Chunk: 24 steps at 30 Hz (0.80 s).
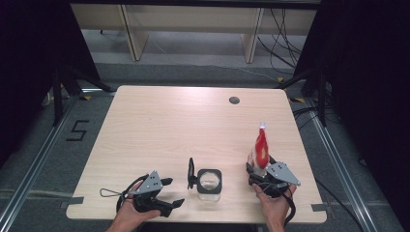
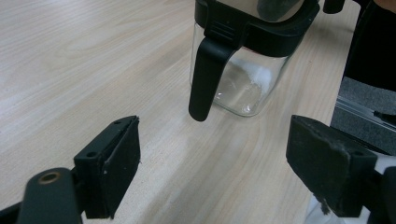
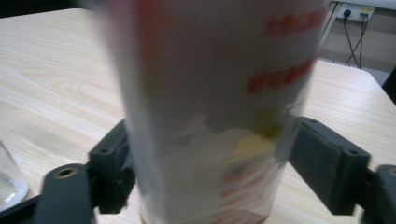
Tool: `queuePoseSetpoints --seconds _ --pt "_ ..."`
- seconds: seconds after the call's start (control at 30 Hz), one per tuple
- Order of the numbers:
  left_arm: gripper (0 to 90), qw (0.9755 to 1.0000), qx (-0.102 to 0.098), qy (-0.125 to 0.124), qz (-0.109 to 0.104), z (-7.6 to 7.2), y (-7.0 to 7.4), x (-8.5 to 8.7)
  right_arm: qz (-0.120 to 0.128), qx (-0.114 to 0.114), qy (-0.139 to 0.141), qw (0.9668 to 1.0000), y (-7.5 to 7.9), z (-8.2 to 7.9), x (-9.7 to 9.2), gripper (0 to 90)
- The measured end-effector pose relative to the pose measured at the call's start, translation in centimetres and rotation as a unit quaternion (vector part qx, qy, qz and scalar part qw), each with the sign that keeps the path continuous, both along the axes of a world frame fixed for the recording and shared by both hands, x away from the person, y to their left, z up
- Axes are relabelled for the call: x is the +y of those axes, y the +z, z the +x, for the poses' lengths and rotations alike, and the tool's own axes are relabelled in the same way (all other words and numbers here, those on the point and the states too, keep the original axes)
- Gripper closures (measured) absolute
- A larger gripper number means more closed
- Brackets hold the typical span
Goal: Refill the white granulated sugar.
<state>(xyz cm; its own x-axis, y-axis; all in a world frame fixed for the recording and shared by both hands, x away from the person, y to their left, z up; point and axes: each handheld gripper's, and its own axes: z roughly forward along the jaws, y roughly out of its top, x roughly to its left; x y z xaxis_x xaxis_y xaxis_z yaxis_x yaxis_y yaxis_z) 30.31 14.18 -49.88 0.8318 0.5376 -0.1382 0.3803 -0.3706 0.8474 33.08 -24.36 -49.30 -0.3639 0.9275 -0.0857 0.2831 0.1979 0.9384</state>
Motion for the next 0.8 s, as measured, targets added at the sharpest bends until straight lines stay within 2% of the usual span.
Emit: queuePoseSetpoints --seconds 0.07,0.1,0.13,0.2,0.27,0.3,0.4,0.43,0.5,0.57,0.67,0.7,0.73,0.77,0.8 --pt "17.6 1.0000 0.000 0.000 -0.001 0.0 0.0 0.0 0.006 0.002 0.001 1.0000 0.0 0.0 0.0 25.5" --pt "17.7 0.9999 -0.009 -0.009 0.001 0.1 0.0 0.0 0.007 0.006 0.005 0.9999 0.1 0.0 -0.1 26.3" --pt "17.7 0.9999 -0.009 -0.009 0.001 0.1 0.0 0.0 0.007 0.006 0.005 0.9999 0.1 0.0 -0.1 26.3" --pt "18.1 0.9999 -0.010 -0.011 -0.003 0.1 0.0 0.0 -0.001 0.012 0.020 0.9997 0.3 0.3 -0.4 28.5" --pt "18.3 0.9999 -0.009 -0.010 -0.004 0.1 0.0 0.0 -0.006 0.014 0.022 0.9996 0.4 0.3 -0.6 29.3" --pt "18.3 0.9999 -0.007 -0.010 -0.001 0.1 0.1 0.0 -0.001 0.015 0.035 0.9993 0.4 0.4 -1.0 30.4" --pt "18.6 1.0000 -0.003 -0.005 -0.007 0.0 0.0 -0.1 0.000 0.012 0.046 0.9989 0.4 0.5 -1.7 31.2" --pt "18.7 1.0000 -0.004 -0.004 -0.005 -0.1 0.1 -0.1 0.000 0.017 0.061 0.9980 0.5 0.6 -2.3 32.2" --pt "18.8 1.0000 -0.003 -0.004 -0.007 -0.1 0.1 0.0 0.000 0.020 0.070 0.9974 0.5 0.7 -2.7 32.6" --pt "19.1 0.9999 -0.011 -0.009 -0.005 0.0 0.1 0.0 -0.006 0.011 0.088 0.9960 0.5 1.0 -3.1 32.8" --pt "19.3 0.9999 -0.012 -0.011 -0.003 0.0 0.1 0.0 -0.009 0.012 0.105 0.9943 0.6 1.1 -3.6 33.3" --pt "19.4 0.9999 -0.009 -0.010 -0.002 0.0 0.1 0.0 0.002 0.023 0.105 0.9942 0.5 1.0 -3.6 33.3" --pt "19.4 0.9999 -0.009 -0.010 -0.002 0.0 0.1 0.0 -0.004 0.024 0.121 0.9924 0.6 1.1 -3.9 33.3" --pt "19.4 0.9999 -0.010 -0.009 -0.004 0.0 0.1 0.0 -0.009 0.012 0.131 0.9913 0.5 1.4 -4.1 33.4" --pt "19.4 0.9998 -0.012 -0.018 0.002 0.2 0.1 0.1 -0.009 0.012 0.131 0.9913 0.5 1.4 -4.1 33.4"
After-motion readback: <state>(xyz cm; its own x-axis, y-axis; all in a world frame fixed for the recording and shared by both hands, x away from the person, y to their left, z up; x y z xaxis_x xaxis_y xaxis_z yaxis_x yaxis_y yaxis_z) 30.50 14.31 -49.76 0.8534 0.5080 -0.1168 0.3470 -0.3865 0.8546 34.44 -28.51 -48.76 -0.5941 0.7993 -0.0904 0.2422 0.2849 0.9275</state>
